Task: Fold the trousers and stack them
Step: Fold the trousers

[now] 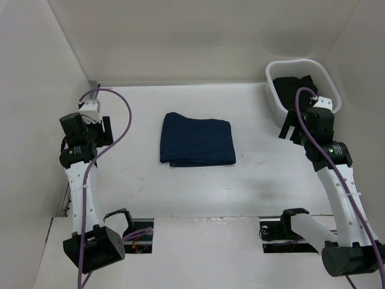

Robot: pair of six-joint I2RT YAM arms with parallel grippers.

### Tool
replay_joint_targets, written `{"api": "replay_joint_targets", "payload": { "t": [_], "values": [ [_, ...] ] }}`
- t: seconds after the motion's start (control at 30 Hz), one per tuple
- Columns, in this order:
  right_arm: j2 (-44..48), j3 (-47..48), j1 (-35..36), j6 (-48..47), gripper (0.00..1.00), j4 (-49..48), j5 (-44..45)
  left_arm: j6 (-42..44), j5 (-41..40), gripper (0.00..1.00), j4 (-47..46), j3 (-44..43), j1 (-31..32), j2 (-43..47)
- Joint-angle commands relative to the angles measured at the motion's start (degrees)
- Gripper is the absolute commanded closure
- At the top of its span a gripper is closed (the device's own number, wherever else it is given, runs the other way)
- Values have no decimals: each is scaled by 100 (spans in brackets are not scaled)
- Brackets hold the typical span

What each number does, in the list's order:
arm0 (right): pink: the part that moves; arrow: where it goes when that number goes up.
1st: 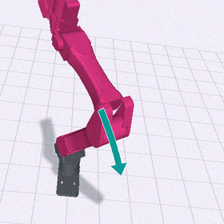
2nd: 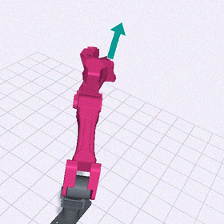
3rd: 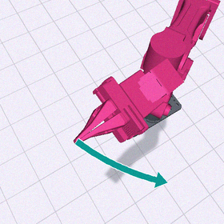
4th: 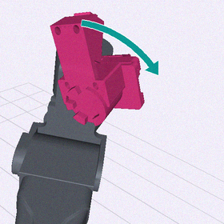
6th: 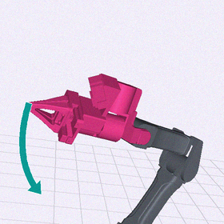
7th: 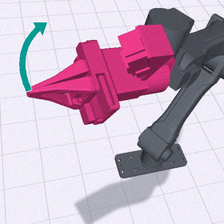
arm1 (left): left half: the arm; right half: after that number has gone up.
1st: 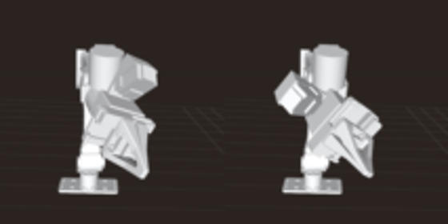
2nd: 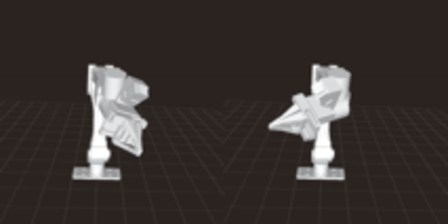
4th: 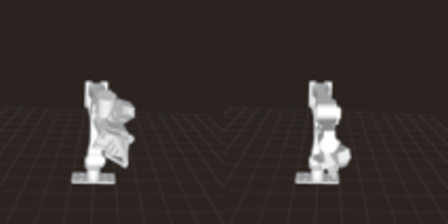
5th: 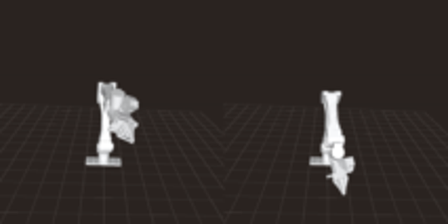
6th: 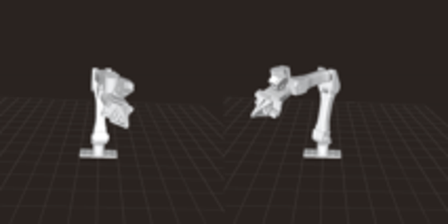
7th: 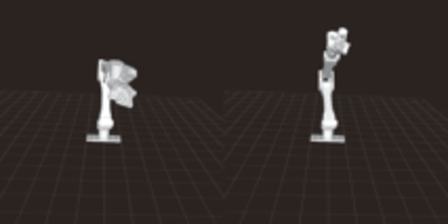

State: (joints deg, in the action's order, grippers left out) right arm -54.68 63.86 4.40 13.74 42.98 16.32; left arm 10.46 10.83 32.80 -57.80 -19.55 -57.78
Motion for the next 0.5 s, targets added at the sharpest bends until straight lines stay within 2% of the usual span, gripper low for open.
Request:
{"api": "replay_joint_targets", "payload": {
  "t": [0.0, 0.47],
  "values": [
    [115, 4, 3, 15, 0, -308, 109, -132, 130, 38, -116, -100, 34, 126],
    [123, 75, -32, -81, 0, -343, 108, -114, 341, 38, 7, -38, 52, 135]
  ]
}}
